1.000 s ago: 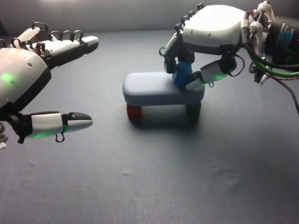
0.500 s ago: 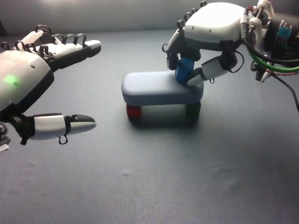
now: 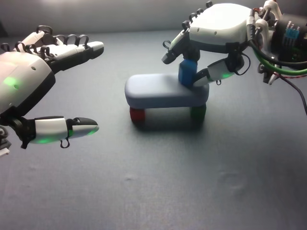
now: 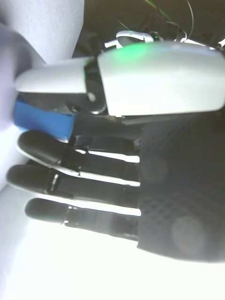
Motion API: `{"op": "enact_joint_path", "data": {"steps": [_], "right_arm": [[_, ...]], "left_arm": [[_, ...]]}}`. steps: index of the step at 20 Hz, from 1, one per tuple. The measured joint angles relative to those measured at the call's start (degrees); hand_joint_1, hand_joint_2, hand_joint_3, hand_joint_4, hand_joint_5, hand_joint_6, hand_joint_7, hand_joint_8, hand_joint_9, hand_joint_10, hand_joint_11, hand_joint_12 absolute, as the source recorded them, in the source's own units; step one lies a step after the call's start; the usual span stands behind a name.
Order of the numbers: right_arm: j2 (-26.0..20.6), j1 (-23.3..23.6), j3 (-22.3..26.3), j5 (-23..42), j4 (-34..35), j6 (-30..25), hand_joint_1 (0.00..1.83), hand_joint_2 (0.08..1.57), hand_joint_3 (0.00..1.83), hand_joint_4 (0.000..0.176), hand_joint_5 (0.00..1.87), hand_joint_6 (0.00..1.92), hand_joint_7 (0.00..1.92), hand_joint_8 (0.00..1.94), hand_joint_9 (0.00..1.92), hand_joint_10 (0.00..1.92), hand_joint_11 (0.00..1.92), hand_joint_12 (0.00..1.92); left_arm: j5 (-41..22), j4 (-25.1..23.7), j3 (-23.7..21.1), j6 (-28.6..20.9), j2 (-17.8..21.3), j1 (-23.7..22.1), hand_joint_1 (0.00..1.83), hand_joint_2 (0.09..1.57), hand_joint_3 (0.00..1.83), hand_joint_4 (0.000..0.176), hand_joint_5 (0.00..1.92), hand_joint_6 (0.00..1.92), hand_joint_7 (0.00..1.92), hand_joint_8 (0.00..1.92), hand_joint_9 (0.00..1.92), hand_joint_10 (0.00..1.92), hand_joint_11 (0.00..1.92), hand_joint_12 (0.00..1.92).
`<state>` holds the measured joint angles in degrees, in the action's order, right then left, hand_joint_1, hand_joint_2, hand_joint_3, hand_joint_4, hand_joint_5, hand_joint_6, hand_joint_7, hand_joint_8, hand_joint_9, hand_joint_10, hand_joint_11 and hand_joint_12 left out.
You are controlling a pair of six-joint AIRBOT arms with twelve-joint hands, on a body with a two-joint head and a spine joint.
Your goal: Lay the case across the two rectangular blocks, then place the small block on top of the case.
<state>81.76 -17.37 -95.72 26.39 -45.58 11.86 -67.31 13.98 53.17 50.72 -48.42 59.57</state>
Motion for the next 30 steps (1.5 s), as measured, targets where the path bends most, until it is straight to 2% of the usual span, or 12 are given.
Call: {"op": "enact_joint_path", "data": {"steps": [6,9,12,13,17,19,22,23,25,26,29,30], "right_arm": [[0.0,0.55,0.22,-0.83,-0.33,0.04,0.99,0.97,0.0,0.003,0.67,0.0,0.85,0.09,0.71,0.69,0.55,1.46],[0.0,1.53,1.07,-1.01,-0.24,0.11,0.88,0.96,0.0,0.026,0.42,0.0,0.54,0.0,0.55,0.26,0.34,1.3],[-0.79,2.58,2.4,-0.66,-0.42,0.15,0.81,0.96,0.0,0.047,0.3,0.0,0.43,0.0,0.5,0.09,0.18,1.34],[-1.81,2.84,3.06,0.11,-0.31,0.15,0.71,0.94,0.0,0.07,0.16,0.0,0.27,0.0,0.25,0.01,0.01,1.01],[-5.99,2.84,6.05,0.85,4.72,4.55,0.69,0.89,0.0,0.11,0.03,0.0,0.12,0.0,0.12,0.01,0.0,0.68],[-8.96,2.84,8.83,3.82,7.96,6.27,0.73,0.88,0.0,0.133,0.0,0.0,0.01,0.0,0.01,0.0,0.0,0.25],[-13.88,1.81,12.79,11.28,13.22,8.02,0.68,0.87,0.0,0.125,0.0,0.0,0.0,0.0,0.0,0.0,0.0,0.02],[-15.5,-0.26,13.79,15.26,17.94,8.09,0.63,0.85,0.0,0.147,0.0,0.0,0.0,0.0,0.0,0.0,0.01,0.01],[-18.51,-5.33,15.39,19.74,21.75,8.63,0.64,0.8,0.0,0.16,0.0,0.0,0.0,0.0,0.0,0.0,0.03,0.02],[-20.09,-9.11,16.72,22.03,24.81,9.05,0.68,0.77,0.0,0.174,0.0,0.0,0.0,0.0,0.0,0.0,0.04,0.03],[-22.6,-16.35,20.35,30.75,31.08,9.51,0.7,0.81,0.01,0.176,0.0,0.0,0.0,0.0,0.0,0.0,0.0,0.0],[-23.21,-19.21,21.86,34.62,33.57,10.05,0.71,0.84,0.02,0.175,0.0,0.0,0.0,0.0,0.01,0.0,0.0,0.0]], "left_arm": [[0.0,0.0,0.0,-0.02,0.0,0.0,0.96,0.9,0.0,0.0,0.38,0.0,0.45,0.0,0.45,0.0,0.0,1.18],[-0.04,-0.02,0.0,-0.04,0.0,-0.02,0.95,0.9,0.0,0.0,0.38,0.0,0.46,0.0,0.46,0.0,0.0,1.21],[-0.2,-0.04,-0.02,-0.04,0.0,-0.02,0.95,0.9,0.0,0.0,0.38,0.0,0.46,0.0,0.46,0.0,0.0,1.21],[-0.26,-0.04,-0.02,-0.04,0.0,-0.02,0.96,0.9,0.0,0.0,0.38,0.0,0.45,0.0,0.46,0.0,0.0,1.21],[-0.61,0.04,-0.07,-0.22,0.0,0.0,0.95,0.89,0.0,0.0,0.38,0.0,0.45,0.0,0.45,0.0,0.0,1.17],[-1.68,-0.07,-0.46,-0.5,0.02,0.17,0.92,0.89,0.0,0.0,0.36,0.0,0.44,0.0,0.43,0.0,0.0,1.19],[-3.06,0.04,-1.22,-1.11,0.68,1.42,0.89,0.89,0.0,0.0,0.31,0.0,0.38,0.0,0.39,0.0,0.0,1.12],[-3.91,0.02,-1.25,-1.14,1.09,1.77,0.87,0.89,0.0,0.0,0.28,0.0,0.35,0.0,0.4,0.0,0.0,1.15],[-6.4,1.25,-1.77,-1.14,1.81,2.75,0.85,0.87,0.0,0.0,0.24,0.0,0.31,0.0,0.4,0.0,0.0,1.25],[-7.76,1.95,-1.77,-1.16,2.03,3.15,0.86,0.89,0.0,0.036,0.17,0.0,0.23,0.0,0.33,0.0,0.0,1.23],[-9.86,1.7,-1.95,-1.57,2.29,3.65,0.8,0.9,0.01,0.049,0.07,0.0,0.08,0.0,0.17,0.0,0.0,1.22],[-10.56,1.77,-1.95,-1.75,2.51,3.69,0.77,0.95,0.02,0.077,0.01,0.0,0.01,0.0,0.06,0.0,0.0,1.18]]}}
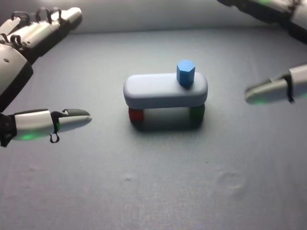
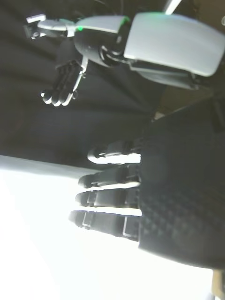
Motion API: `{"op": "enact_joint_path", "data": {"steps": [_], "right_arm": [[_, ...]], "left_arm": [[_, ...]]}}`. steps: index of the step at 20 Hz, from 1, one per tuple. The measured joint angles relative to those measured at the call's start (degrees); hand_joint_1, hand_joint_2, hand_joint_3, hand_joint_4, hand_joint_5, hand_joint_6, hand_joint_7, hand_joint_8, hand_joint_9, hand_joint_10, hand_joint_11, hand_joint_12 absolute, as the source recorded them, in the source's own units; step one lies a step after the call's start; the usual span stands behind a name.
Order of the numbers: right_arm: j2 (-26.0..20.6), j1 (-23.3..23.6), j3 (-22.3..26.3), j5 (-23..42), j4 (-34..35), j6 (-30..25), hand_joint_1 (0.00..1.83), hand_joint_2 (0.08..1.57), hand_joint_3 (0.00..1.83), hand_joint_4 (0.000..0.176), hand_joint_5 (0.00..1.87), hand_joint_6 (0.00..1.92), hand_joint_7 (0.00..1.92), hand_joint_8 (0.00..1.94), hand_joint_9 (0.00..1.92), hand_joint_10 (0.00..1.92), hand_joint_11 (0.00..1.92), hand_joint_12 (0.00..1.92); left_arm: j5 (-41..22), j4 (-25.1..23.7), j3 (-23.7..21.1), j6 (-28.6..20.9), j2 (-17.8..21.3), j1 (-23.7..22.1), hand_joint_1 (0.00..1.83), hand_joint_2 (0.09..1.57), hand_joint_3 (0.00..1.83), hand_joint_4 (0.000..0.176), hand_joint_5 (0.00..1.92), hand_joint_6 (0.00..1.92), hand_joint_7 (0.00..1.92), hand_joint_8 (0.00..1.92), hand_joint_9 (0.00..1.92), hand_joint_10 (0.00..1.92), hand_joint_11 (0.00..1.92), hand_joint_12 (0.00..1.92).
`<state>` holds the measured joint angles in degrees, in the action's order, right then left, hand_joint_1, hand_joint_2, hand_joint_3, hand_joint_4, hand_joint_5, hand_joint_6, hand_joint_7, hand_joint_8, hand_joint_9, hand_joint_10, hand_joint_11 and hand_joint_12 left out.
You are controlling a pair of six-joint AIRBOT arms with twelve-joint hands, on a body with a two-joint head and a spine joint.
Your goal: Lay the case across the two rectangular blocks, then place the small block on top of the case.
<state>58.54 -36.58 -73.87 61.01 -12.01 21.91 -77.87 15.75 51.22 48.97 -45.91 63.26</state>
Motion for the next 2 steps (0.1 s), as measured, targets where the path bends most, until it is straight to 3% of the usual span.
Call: {"op": "enact_joint_path", "data": {"steps": [1,2], "right_arm": [[-0.26,-1.92,0.85,2.25,1.42,0.11,0.71,0.84,0.02,0.175,0.0,0.0,0.0,0.0,0.01,0.0,0.0,0.0],[-0.79,-4.98,2.21,5.86,3.78,0.7,0.6,0.92,0.01,0.095,0.0,0.0,0.03,0.0,0.04,0.01,0.04,0.03]], "left_arm": [[-0.59,0.24,0.02,-0.22,0.24,0.13,0.77,0.95,0.02,0.077,0.01,0.0,0.01,0.0,0.06,0.0,0.0,1.18],[-1.7,0.57,0.31,-1.31,0.39,0.24,0.61,0.94,0.01,0.148,0.0,0.0,0.0,0.0,0.03,0.01,0.0,1.02]]}}
